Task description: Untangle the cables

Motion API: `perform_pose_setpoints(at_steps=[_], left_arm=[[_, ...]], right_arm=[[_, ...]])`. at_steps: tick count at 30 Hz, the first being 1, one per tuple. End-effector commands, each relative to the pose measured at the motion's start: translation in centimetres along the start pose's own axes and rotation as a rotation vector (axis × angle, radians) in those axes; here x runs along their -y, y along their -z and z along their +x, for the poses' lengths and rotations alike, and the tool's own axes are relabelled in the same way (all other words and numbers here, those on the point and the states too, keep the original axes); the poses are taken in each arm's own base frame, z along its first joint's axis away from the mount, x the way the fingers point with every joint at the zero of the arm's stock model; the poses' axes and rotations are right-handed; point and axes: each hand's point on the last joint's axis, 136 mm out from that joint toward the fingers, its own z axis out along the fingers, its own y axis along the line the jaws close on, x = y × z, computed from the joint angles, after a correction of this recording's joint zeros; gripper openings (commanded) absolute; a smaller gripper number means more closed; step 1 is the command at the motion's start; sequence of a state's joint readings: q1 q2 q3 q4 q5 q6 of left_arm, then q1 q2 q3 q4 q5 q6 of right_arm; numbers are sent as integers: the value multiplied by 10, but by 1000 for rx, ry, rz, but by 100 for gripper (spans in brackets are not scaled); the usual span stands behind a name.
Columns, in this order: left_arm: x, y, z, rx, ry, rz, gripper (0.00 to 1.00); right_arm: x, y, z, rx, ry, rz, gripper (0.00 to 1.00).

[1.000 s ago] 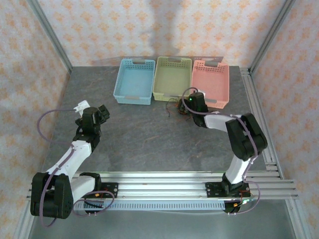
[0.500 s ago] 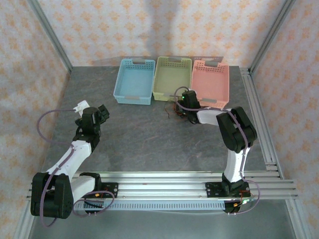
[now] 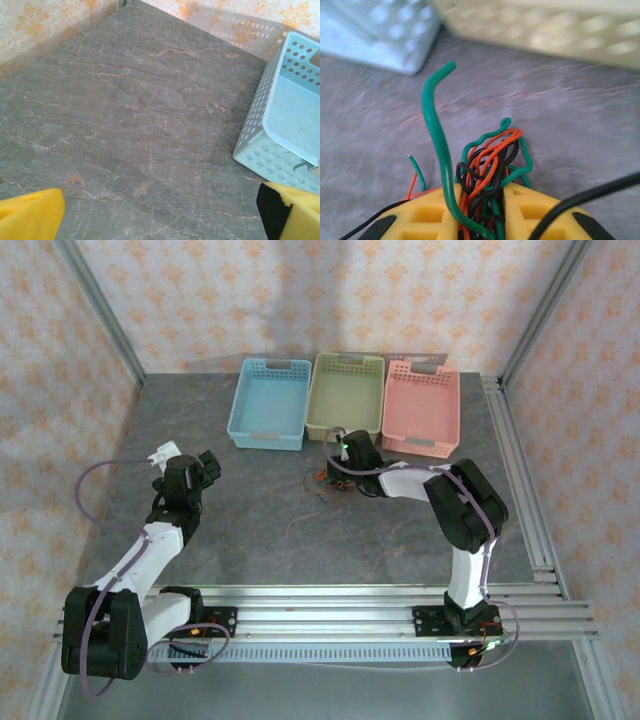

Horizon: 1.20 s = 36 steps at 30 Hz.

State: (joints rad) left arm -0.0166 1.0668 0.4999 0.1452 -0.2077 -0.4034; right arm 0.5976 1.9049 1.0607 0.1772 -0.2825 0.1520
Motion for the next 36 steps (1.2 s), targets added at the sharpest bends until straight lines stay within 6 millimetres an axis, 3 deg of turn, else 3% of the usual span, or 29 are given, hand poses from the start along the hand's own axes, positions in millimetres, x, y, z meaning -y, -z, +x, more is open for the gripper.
perform_pose_setpoints(at_steps=[1, 6, 8, 9, 13, 15, 21, 23, 28, 31, 36], left_arm=[[1, 4, -5, 14, 28, 30, 100], [28, 11, -9, 2, 33, 180, 100], [44, 17, -12, -5, 22, 257, 99], [53, 20, -13, -13, 12, 294, 99], [91, 39, -14, -50, -39, 457, 98], [105, 48, -11, -83, -68, 499, 99], [151, 69, 22, -229, -141, 622, 96], [169, 83, 40, -299, -198, 676, 96], [195, 109, 88, -426, -325, 724, 94], [198, 114, 117, -499, -387, 712, 93], [197, 108, 137, -594, -380, 671, 88]], right_arm=[[-34, 5, 48, -178, 105, -88, 22], [-71, 26, 77, -252, 232, -203, 25], [-81, 34, 80, -233, 265, -244, 38], [-84, 37, 78, -212, 266, -262, 46], [-91, 51, 55, -78, 272, -286, 64], [-89, 58, 42, 9, 267, -266, 69], [-79, 78, 18, 183, 258, -218, 69], [-72, 83, 12, 230, 247, -189, 69], [-46, 95, -5, 325, 165, -104, 64], [-29, 104, -13, 377, 113, -62, 61], [-13, 110, -17, 416, 47, -41, 58]])
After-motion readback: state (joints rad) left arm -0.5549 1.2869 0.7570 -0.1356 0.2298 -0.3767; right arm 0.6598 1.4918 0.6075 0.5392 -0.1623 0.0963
